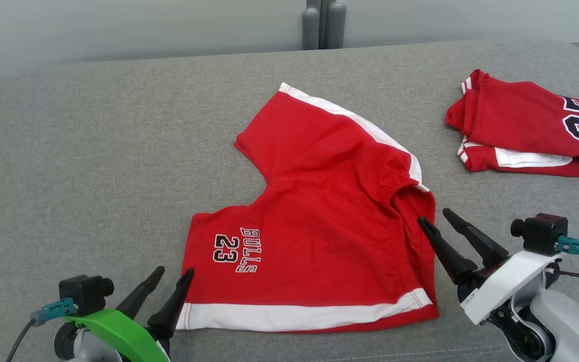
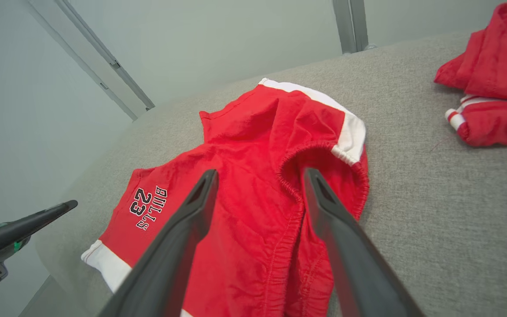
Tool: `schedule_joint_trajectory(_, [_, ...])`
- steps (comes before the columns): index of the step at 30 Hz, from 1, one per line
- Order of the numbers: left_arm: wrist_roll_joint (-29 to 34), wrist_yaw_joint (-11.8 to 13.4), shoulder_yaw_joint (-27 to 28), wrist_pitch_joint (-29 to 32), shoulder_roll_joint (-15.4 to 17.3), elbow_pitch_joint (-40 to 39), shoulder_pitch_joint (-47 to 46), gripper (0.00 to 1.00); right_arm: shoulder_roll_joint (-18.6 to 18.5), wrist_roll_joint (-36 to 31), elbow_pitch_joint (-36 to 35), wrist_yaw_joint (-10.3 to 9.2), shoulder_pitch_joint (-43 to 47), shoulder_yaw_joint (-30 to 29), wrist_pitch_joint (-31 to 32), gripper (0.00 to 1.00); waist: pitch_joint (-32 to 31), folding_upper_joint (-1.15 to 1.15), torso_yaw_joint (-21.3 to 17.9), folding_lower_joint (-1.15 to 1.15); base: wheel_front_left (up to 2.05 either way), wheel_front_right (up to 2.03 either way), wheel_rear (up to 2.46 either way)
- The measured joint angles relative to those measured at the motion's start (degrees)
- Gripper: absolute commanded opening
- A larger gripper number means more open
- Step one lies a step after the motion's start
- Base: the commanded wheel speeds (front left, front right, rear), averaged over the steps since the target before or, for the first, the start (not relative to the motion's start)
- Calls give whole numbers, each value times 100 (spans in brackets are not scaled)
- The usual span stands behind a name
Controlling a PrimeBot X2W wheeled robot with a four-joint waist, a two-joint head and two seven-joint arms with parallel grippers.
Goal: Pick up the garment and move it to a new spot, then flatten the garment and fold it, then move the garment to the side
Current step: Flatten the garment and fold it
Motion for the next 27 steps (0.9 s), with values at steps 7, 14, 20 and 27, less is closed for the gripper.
schedule_joint_trajectory(7, [-22, 0, 81, -105, -137, -248, -94, 100, 292, 119, 227, -16, 56, -165, -1, 100, 0, 0, 21, 0, 0, 0, 0])
schedule_joint_trajectory(14, [-26, 3, 87, -105, -138, -336, -194, 100, 403, 55, 481, -124, -76, -122, -1, 100, 60, 0, 72, 0, 0, 0, 0])
schedule_joint_trajectory(20, [-19, 104, -86, 88, -122, -177, -185, 100, 385, 13, 664, -265, -106, -69, 19, 100, 81, 0, 118, 0, 0, 0, 0])
schedule_joint_trajectory(27, [-65, 141, -122, 210, -124, -126, -88, 100, 378, 263, 711, -268, 30, -138, 29, 100, 75, 0, 156, 0, 0, 0, 0])
